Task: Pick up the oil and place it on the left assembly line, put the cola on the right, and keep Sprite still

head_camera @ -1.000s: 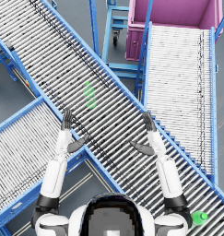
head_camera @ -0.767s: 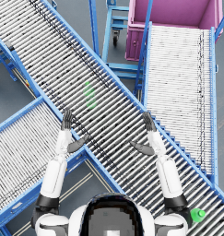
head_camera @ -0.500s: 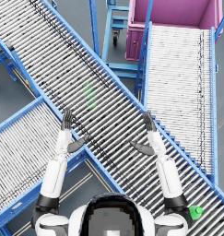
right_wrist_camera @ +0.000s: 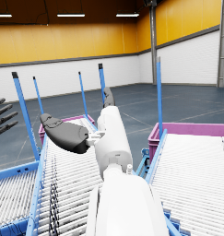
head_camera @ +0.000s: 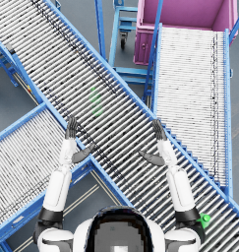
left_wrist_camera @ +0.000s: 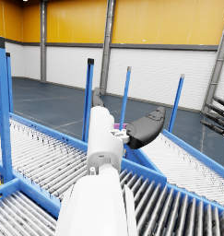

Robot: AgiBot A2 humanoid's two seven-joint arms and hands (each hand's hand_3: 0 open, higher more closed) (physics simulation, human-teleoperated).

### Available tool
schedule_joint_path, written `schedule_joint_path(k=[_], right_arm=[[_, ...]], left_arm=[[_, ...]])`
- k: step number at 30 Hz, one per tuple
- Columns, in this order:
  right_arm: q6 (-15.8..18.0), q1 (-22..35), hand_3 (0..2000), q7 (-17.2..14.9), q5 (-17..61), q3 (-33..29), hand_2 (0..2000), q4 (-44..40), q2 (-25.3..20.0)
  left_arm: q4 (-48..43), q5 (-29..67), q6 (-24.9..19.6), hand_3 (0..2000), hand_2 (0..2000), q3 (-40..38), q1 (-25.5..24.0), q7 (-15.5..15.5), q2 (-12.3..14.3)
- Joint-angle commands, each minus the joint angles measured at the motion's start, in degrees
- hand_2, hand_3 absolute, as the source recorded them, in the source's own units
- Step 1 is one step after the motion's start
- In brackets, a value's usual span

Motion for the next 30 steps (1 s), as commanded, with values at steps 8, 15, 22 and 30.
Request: schedule_joint_path(k=[8, 15, 22, 30], right_arm=[[0.00, 0.00, 0, 0.00, 0.00, 0.00, 0, 0.00, 0.00], [0.00, 0.00, 0, 0.00, 0.00, 0.00, 0, 0.00, 0.00], [0.00, 0.00, 0, 0.00, 0.00, 0.00, 0, 0.00, 0.00], [0.00, 0.00, 0, 0.00, 0.00, 0.00, 0, 0.00, 0.00]], left_arm=[[0.00, 0.00, 0.00, 0, 0, 0.00, 0.00, 0.00, 0.00], [0.00, 0.00, 0.00, 0, 0, 0.00, 0.00, 0.00, 0.00], [0.00, 0.00, 0.00, 0, 0, 0.00, 0.00, 0.00, 0.00], [0.00, 0.00, 0.00, 0, 0, 0.00, 0.00, 0.00, 0.00]])
